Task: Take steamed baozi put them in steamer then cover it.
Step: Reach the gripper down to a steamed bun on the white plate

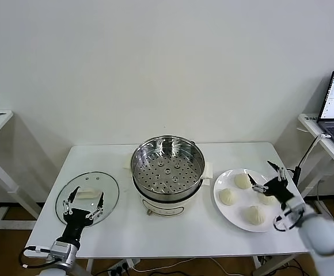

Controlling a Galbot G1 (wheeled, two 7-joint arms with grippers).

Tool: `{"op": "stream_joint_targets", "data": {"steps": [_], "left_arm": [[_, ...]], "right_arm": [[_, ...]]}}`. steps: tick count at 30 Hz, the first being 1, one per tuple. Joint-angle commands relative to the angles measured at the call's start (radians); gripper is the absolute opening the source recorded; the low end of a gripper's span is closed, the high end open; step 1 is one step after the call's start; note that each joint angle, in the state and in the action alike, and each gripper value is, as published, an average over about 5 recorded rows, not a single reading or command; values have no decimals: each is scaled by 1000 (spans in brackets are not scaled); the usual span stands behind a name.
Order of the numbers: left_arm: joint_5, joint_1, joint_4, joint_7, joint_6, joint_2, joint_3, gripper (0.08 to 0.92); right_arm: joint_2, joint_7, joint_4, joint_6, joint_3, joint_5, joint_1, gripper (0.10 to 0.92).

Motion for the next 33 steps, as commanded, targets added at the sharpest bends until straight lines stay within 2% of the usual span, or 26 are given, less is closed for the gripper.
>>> {"op": "stream_joint_targets", "data": {"steps": [1, 5, 12, 20, 33], "left_arm": [[3, 5, -1, -3, 1, -1, 1, 823], [7, 8, 1, -6, 2, -5, -3, 823], [21, 11, 12, -10, 1, -12, -12, 823], [22, 6, 27, -11, 0, -15, -17, 823], [32, 2, 48, -9, -10, -20, -20, 823]], "right_arm": [[-259, -441, -243, -13, -499, -127, 545, 823], [-221, -627, -343, -20, -772, -128, 822, 823], [-86, -767, -506, -30, -996, -166, 1031, 823], [56, -777, -662, -21, -1042, -220, 1066, 823], [188, -720, -779, -21, -1004, -289, 1010, 823]]}}
